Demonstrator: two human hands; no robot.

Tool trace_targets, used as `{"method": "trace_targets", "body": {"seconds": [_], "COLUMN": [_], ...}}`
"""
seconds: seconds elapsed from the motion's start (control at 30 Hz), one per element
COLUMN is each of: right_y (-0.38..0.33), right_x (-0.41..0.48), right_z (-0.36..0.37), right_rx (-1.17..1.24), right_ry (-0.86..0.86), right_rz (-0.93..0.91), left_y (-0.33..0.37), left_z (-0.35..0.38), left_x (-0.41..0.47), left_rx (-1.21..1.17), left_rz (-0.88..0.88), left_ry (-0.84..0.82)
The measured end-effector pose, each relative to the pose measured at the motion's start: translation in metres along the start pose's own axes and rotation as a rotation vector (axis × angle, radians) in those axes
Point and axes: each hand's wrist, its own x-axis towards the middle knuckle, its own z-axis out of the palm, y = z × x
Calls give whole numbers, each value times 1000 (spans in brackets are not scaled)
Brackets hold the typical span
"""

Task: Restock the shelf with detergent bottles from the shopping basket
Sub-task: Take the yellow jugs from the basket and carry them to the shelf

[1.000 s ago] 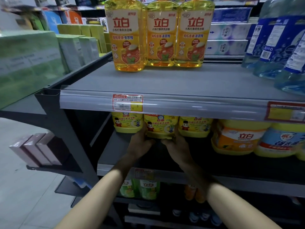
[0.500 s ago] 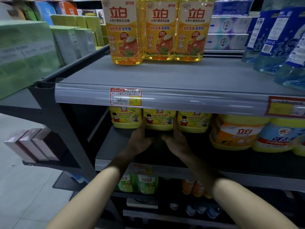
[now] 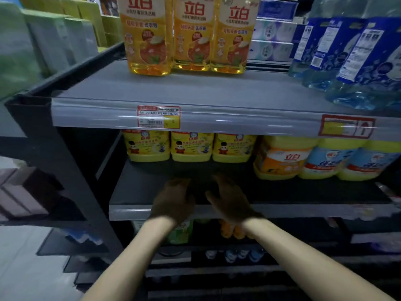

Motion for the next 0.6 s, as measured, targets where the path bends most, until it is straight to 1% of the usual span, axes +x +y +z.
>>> {"method": "trace_targets", "body": {"seconds": [0.17, 0.33, 0.47, 0.57, 0.6], "right_y": [17, 46, 75, 112, 127], "right_x": [-34, -81, -117, -140, -149], "right_z": [-19, -48, -79, -96, -100], "right_rx": [-40, -142, -230, -343, -368], "right_ry": [10, 56, 33, 15, 15], "right_rz": [111, 143, 232, 296, 319], "left_y": [29, 69, 114, 158, 174], "left_z": [9, 21, 38, 58, 67], "left_x": [-22, -39, -45, -49, -52], "left_rx": [10, -29, -23, 49, 77], "left_rz": [26, 113, 144, 133, 158], "left_ry": [-56, -107, -224, -210, -199]}}
